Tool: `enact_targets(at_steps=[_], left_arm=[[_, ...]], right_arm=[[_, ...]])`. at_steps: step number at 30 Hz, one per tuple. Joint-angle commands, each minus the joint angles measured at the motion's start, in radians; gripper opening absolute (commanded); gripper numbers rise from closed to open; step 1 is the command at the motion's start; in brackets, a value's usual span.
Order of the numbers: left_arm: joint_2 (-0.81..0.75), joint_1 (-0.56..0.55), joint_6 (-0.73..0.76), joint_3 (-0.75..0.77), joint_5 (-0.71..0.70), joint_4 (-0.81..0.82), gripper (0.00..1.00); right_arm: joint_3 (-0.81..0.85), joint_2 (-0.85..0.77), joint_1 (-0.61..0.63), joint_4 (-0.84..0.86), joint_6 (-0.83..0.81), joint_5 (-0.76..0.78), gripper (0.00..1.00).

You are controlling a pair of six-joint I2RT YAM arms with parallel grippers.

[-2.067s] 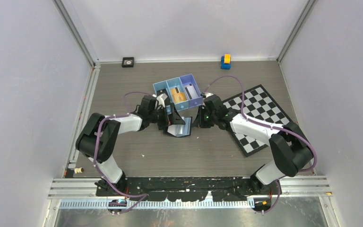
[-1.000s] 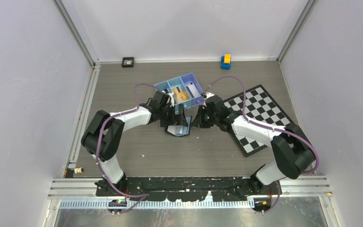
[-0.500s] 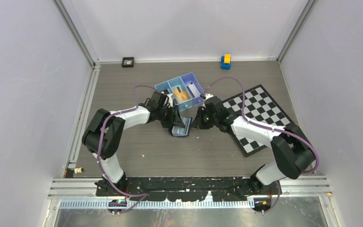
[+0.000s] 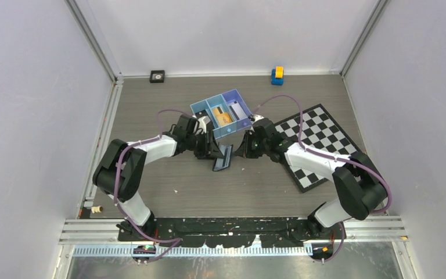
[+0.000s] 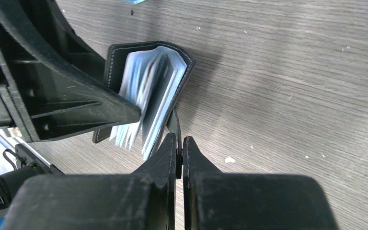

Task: Take the credit cards out of the card holder
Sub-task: Remove the credit card from the card holder.

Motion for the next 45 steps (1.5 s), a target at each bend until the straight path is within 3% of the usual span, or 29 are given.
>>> enact_targets(at_steps=[1, 11, 15, 17, 26, 37, 42, 45], left_arm=[[-0.05, 0.011, -0.014, -0.043, 0.031, -0.002, 0.28], [-0.1, 0.017, -0.044, -0.076, 0.064, 0.057, 0.27], [-0.09, 0.016, -0.04, -0.067, 0.056, 0.033, 0.46], [-0.077, 0.016, -0.034, -0.063, 0.028, 0.016, 0.51], [0.043, 0.015, -0.028, -0.032, 0.006, 0.011, 0.53], [0.042, 0.013, -0.005, -0.021, -0.025, -0.025, 0.63], [0.055, 0.013, 0.003, -0.011, -0.039, -0.042, 0.62], [0.055, 0.013, 0.002, -0.011, -0.029, -0.039, 0.68]], right_arm=[[-0.014, -0.036, -0.019, 0.065, 0.027, -0.006, 0.01], [-0.045, -0.059, -0.039, 0.128, 0.054, -0.011, 0.0], [-0.048, -0.054, -0.043, 0.139, 0.063, -0.03, 0.01], [-0.043, -0.042, -0.043, 0.139, 0.062, -0.045, 0.0], [-0.018, 0.004, -0.043, 0.115, 0.059, -0.055, 0.0], [-0.016, 0.003, -0.043, 0.107, 0.057, -0.051, 0.0], [-0.014, 0.003, -0.043, 0.106, 0.056, -0.054, 0.0], [-0.015, 0.003, -0.043, 0.104, 0.057, -0.052, 0.0]])
